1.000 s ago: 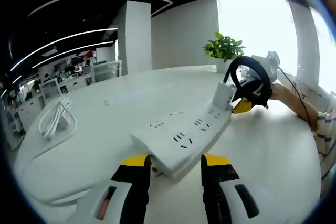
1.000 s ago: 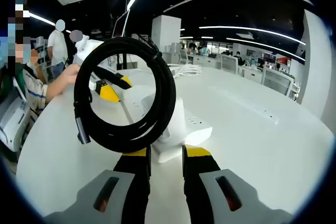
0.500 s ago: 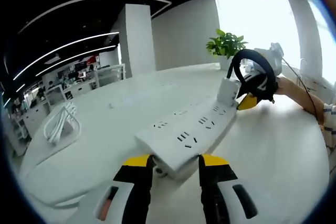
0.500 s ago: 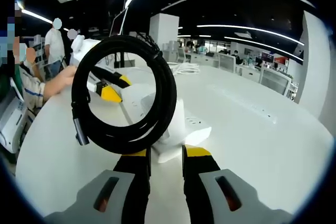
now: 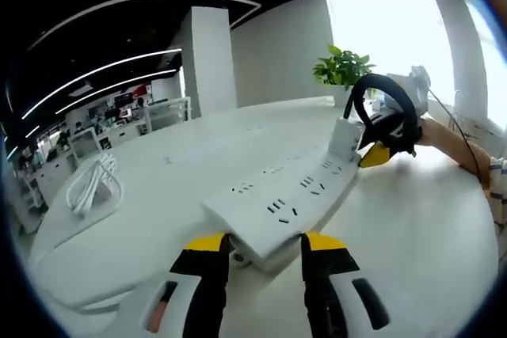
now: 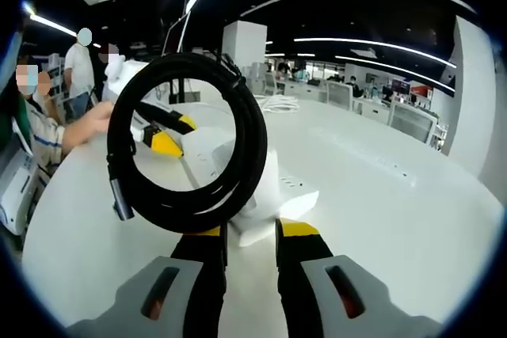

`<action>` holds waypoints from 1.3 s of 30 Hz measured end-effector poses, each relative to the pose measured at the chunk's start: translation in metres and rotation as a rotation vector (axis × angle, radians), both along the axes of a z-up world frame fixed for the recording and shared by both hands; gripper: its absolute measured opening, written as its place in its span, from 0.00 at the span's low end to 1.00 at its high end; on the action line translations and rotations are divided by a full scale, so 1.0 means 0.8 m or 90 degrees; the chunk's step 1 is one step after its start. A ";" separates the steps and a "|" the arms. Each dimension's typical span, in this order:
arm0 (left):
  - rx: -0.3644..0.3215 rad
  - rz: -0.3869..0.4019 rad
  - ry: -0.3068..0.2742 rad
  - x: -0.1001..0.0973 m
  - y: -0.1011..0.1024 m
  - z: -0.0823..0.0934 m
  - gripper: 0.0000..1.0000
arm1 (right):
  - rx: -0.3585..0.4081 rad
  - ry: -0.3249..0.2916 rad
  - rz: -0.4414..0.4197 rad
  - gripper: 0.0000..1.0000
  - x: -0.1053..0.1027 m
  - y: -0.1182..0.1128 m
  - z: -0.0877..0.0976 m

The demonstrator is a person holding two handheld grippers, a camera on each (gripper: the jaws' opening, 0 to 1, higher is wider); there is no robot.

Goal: Straighten the power strip on the desk, plug the charger into it

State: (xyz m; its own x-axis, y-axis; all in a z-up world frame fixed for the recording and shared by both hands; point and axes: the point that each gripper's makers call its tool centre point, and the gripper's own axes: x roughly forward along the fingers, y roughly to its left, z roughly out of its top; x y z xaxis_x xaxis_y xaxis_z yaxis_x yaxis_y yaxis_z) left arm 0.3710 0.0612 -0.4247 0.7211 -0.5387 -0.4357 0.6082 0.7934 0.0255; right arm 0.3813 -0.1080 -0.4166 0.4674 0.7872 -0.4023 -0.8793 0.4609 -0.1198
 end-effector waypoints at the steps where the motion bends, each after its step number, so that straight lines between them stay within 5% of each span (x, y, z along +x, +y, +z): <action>1: 0.000 0.001 0.000 0.000 0.000 0.000 0.37 | 0.000 0.001 -0.001 0.23 0.000 0.000 0.000; 39: 0.013 0.017 -0.024 0.008 0.007 -0.004 0.39 | 0.033 -0.002 -0.043 0.23 0.009 0.011 0.000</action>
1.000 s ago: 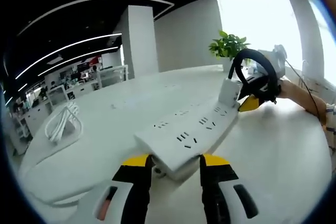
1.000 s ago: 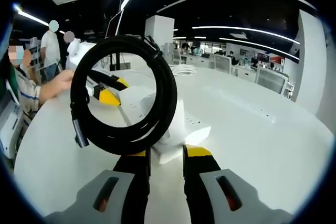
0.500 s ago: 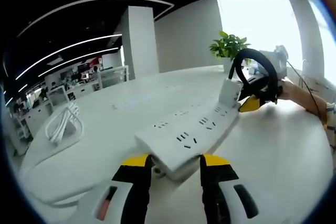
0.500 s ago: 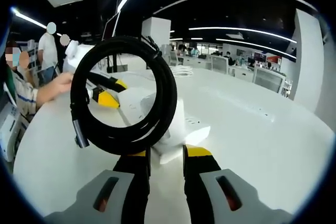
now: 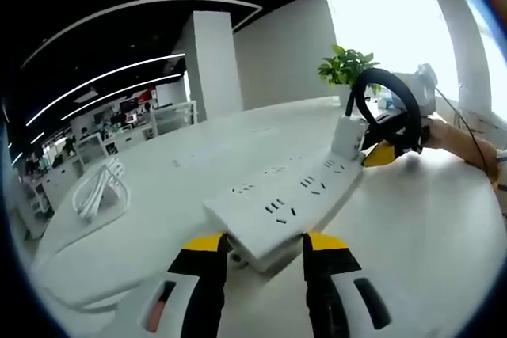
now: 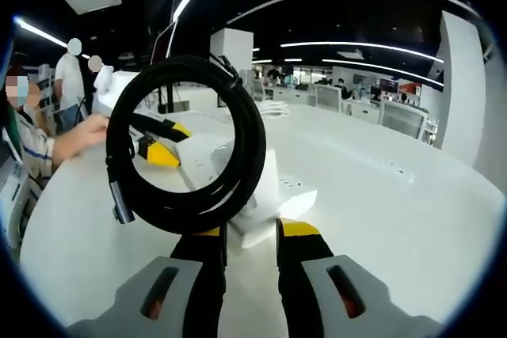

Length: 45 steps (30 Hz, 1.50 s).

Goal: Straighten the power strip on the desk, plug the charger into it

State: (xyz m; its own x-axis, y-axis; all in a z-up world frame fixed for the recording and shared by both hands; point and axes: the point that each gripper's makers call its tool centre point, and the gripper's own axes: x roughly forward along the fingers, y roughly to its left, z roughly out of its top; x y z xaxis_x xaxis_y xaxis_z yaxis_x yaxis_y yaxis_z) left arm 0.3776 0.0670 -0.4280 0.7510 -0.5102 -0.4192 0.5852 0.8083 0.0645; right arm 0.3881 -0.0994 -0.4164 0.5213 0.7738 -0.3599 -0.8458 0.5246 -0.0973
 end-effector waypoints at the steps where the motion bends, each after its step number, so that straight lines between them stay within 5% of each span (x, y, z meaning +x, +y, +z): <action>1: 0.000 0.000 0.000 0.000 0.000 0.000 0.39 | 0.000 0.000 0.000 0.23 0.000 0.000 0.000; 33: 0.023 0.002 -0.029 0.011 -0.004 -0.006 0.43 | -0.004 -0.013 -0.047 0.21 -0.005 -0.002 0.002; 36: 0.010 0.003 -0.032 0.011 -0.002 -0.001 0.42 | -0.006 -0.016 -0.052 0.21 -0.006 -0.005 0.003; 40: -0.063 0.019 -0.047 0.015 0.002 0.021 0.40 | 0.009 -0.010 -0.069 0.21 -0.009 -0.013 0.005; 45: -0.081 0.041 -0.049 0.016 0.018 0.030 0.38 | 0.015 -0.025 -0.101 0.22 -0.019 -0.029 0.016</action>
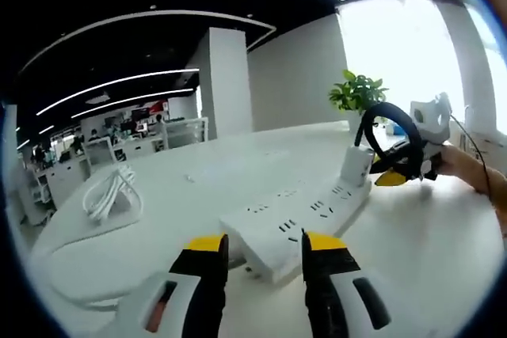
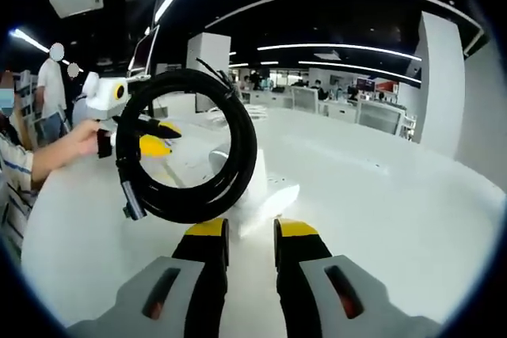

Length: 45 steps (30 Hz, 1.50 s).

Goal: Straighten the power strip on the desk, plug the charger into it

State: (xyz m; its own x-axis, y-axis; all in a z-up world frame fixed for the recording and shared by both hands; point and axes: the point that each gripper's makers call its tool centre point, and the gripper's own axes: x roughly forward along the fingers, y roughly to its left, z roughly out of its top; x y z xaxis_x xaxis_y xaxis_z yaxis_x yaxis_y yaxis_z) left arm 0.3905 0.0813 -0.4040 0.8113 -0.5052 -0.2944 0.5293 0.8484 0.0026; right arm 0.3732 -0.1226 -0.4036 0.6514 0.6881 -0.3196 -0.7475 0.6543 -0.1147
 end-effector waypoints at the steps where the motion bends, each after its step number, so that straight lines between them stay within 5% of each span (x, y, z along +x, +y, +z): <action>1: -0.004 0.006 -0.002 0.001 0.003 0.003 0.38 | 0.001 -0.007 -0.007 0.22 -0.003 -0.004 0.004; 7: -0.023 0.036 -0.013 -0.002 0.019 0.017 0.39 | 0.075 -0.021 -0.062 0.22 -0.030 -0.024 0.028; 11: 0.003 0.049 -0.053 -0.021 0.027 0.033 0.39 | 0.114 -0.017 -0.103 0.22 -0.051 -0.040 0.037; 16: 0.014 0.046 -0.078 -0.066 0.030 0.042 0.39 | 0.090 -0.019 -0.153 0.22 -0.077 -0.056 0.040; 32: -0.013 0.054 -0.080 -0.191 0.042 0.055 0.40 | 0.075 -0.075 -0.162 0.24 -0.168 -0.052 0.050; 45: -0.008 0.096 -0.080 -0.268 0.053 0.036 0.41 | 0.091 -0.081 -0.195 0.26 -0.224 -0.065 0.049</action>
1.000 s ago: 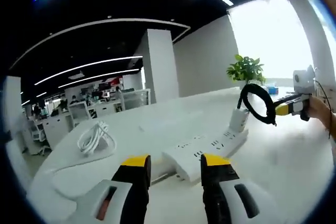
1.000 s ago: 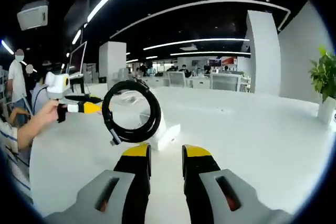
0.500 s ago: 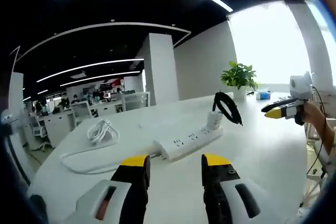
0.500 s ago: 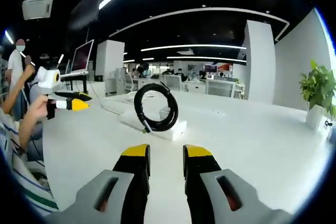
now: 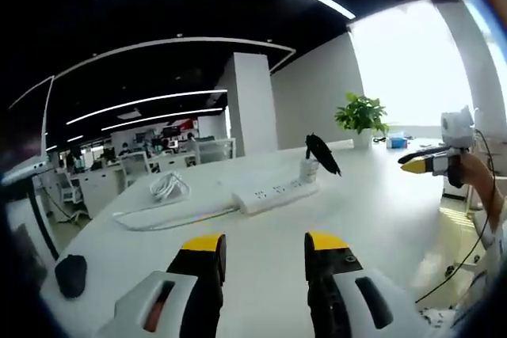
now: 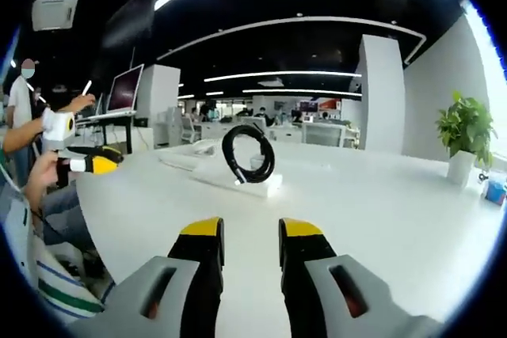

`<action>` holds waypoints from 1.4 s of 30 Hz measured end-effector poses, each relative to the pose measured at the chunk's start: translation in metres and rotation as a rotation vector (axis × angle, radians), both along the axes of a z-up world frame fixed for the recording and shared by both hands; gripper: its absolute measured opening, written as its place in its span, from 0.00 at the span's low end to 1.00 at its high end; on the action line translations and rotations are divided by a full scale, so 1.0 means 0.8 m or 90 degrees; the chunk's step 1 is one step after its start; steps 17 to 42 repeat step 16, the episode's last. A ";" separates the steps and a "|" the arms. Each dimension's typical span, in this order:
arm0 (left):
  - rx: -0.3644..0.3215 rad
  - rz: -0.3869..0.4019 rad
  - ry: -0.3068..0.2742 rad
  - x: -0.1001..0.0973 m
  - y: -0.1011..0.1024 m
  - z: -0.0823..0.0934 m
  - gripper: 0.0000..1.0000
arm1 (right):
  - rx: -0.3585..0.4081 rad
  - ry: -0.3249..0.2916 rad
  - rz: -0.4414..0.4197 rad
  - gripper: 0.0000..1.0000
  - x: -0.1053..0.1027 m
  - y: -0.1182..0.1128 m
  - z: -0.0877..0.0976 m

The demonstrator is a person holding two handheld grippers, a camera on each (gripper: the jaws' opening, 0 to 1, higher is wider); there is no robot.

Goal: Straighten the power strip on the desk, plug the charger into it

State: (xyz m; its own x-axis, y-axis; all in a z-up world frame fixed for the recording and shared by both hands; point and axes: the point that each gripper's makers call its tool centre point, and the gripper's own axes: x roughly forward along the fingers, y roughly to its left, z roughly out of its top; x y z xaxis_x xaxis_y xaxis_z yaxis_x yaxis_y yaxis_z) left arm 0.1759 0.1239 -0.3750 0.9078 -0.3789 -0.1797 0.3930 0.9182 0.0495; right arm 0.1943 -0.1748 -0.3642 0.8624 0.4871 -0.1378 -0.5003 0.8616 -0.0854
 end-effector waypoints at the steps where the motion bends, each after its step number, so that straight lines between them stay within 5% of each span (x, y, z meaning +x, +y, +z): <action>1: 0.001 0.003 -0.001 -0.004 0.000 0.000 0.41 | 0.002 -0.002 -0.003 0.27 -0.002 0.000 0.001; 15: 0.027 0.072 -0.008 -0.037 0.019 0.007 0.41 | -0.025 -0.004 -0.051 0.29 -0.031 -0.007 -0.009; 42: 0.028 0.073 -0.007 -0.037 0.019 0.006 0.41 | -0.027 -0.004 -0.053 0.29 -0.032 -0.007 -0.010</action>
